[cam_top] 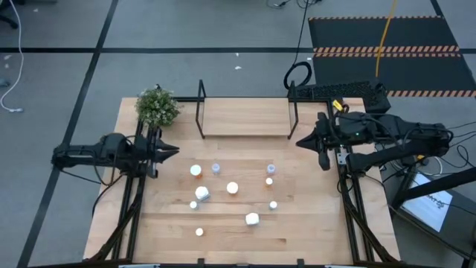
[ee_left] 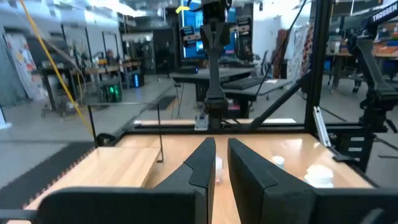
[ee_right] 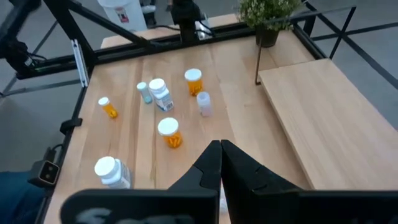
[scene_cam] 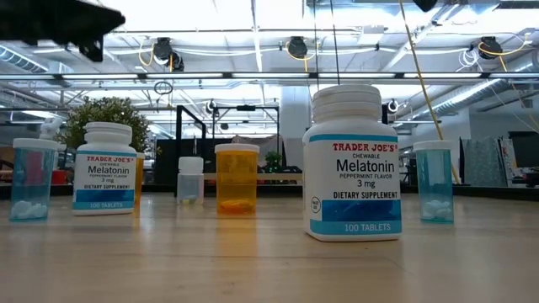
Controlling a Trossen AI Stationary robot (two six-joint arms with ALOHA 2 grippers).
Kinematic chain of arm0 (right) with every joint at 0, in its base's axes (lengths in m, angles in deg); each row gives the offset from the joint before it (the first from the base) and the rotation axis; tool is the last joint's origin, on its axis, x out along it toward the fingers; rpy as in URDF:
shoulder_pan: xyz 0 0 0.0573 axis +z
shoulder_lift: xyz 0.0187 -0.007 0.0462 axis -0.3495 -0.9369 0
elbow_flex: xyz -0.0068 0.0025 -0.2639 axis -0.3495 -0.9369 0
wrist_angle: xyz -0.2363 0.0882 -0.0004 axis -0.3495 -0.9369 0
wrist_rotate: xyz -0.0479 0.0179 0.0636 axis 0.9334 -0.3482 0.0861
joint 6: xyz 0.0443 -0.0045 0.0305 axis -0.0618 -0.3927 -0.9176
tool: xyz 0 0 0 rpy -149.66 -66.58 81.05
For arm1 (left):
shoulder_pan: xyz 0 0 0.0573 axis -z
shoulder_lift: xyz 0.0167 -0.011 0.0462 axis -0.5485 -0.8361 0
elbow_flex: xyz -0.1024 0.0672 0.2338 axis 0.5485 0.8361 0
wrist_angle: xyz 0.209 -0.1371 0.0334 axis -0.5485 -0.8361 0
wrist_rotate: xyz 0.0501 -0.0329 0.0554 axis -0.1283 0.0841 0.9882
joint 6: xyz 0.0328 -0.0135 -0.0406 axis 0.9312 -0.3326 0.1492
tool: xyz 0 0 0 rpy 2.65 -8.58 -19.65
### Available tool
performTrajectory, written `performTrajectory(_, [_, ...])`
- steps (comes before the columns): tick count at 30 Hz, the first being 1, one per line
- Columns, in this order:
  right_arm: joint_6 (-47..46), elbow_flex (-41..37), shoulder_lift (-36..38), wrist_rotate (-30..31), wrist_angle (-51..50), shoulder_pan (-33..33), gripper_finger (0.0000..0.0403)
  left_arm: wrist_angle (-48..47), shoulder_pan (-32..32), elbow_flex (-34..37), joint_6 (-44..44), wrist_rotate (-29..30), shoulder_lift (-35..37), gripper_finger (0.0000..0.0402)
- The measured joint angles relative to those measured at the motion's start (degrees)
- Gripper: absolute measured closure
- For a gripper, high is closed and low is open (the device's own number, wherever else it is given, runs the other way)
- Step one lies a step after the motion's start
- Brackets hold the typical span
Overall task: Pick and place medicine bottles onto shelf by color
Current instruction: Put the left transparent pill bottle on the shelf
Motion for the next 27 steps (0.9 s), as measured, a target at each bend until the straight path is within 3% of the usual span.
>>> performTrajectory(18, [1.06, -11.91, 0.17, -0.22, 9.54, 0.01, 0.0403, -29.69, 0.13, -42.35, -1.91, 0.95, -34.72, 0.0355])
performTrajectory(22, [1.07, -13.47, 0.33, -0.22, 10.92, 0.0, 0.0403, -32.99, 1.15, -47.33, -2.36, 1.33, -40.05, 0.0355])
performTrajectory(27, [1.08, -15.69, 0.31, -0.23, 14.66, 0.0, 0.0403, -32.51, 4.61, -47.65, -2.17, 1.8, -44.87, 0.0355])
